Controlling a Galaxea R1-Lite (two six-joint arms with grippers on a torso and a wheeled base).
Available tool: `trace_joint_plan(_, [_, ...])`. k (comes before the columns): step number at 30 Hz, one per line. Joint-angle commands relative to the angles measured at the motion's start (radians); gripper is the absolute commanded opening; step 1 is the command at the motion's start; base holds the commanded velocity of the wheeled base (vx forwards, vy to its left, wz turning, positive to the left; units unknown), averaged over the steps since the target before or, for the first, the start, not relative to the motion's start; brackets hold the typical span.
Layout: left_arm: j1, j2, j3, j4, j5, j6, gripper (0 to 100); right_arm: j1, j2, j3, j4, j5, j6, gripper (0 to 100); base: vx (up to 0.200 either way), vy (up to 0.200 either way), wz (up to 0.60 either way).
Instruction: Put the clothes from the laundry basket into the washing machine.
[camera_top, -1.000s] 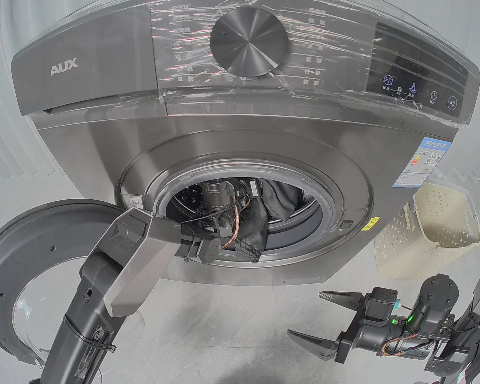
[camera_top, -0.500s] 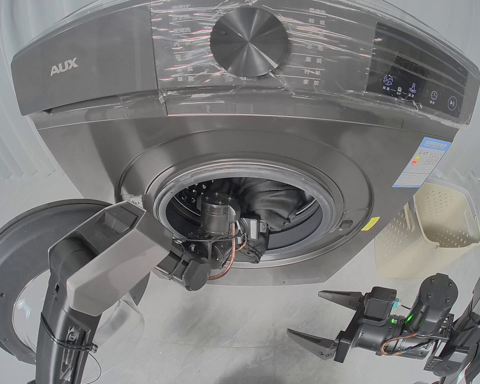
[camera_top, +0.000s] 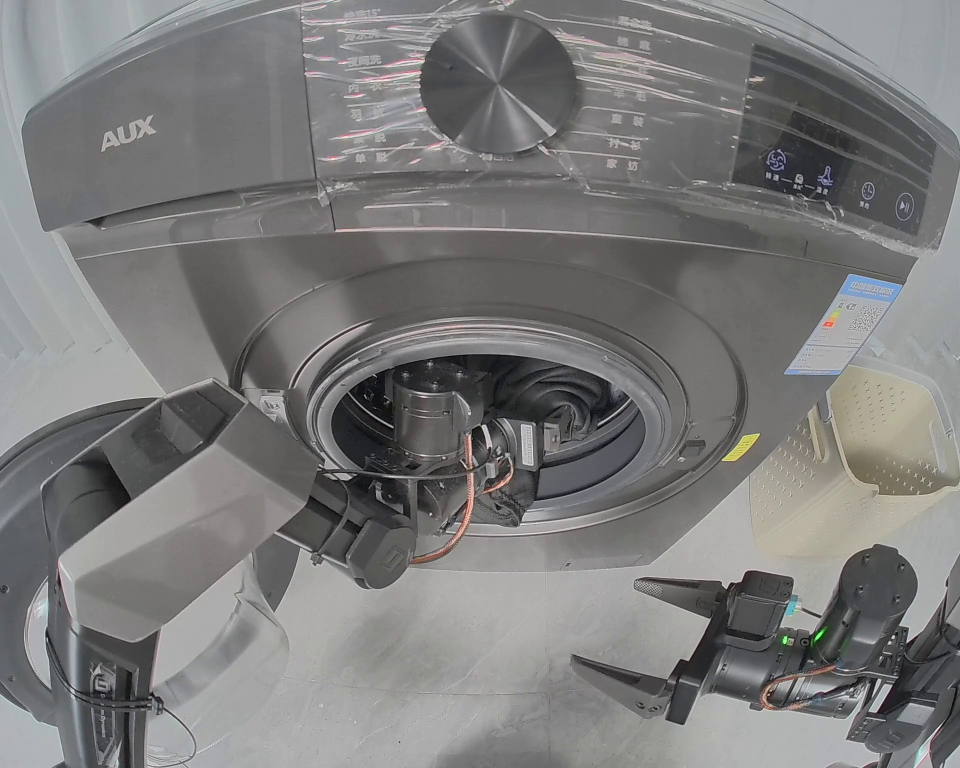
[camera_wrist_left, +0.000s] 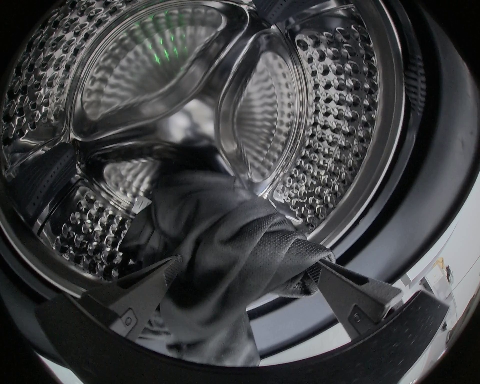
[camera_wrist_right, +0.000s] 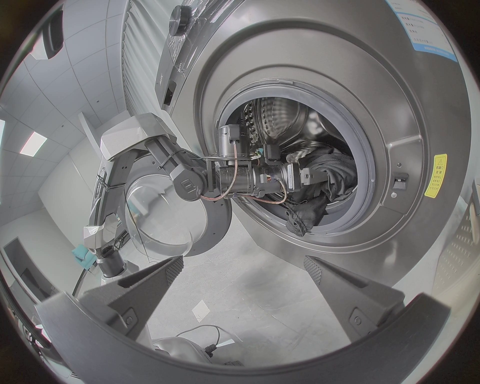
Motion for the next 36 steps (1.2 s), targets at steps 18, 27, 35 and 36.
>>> trace_joint_plan(18, [0.053, 0.319, -0.431, -0.019, 0.056, 0.006, 100, -0.009, 0.007, 0.001, 0.0, 0.003, 0.003, 100, 0.0, 0.0, 0.0])
trace_joint_plan(27, [0.083, 0.374, -0.591, -0.005, 0.12, 0.003, 0, -0.01, 0.037, -0.003, 0.0, 0.005, 0.004, 100, 0.0, 0.0, 0.0])
trace_joint_plan(35, [0.123, 0.369, -0.693, 0.023, 0.172, 0.0, 0, -0.01, 0.036, -0.002, 0.0, 0.006, 0.004, 100, 0.0, 0.0, 0.0])
trace_joint_plan(36, [0.125, 0.368, -0.693, 0.023, 0.172, 0.0, 0, -0.01, 0.037, -0.002, 0.0, 0.006, 0.004, 100, 0.0, 0.0, 0.0])
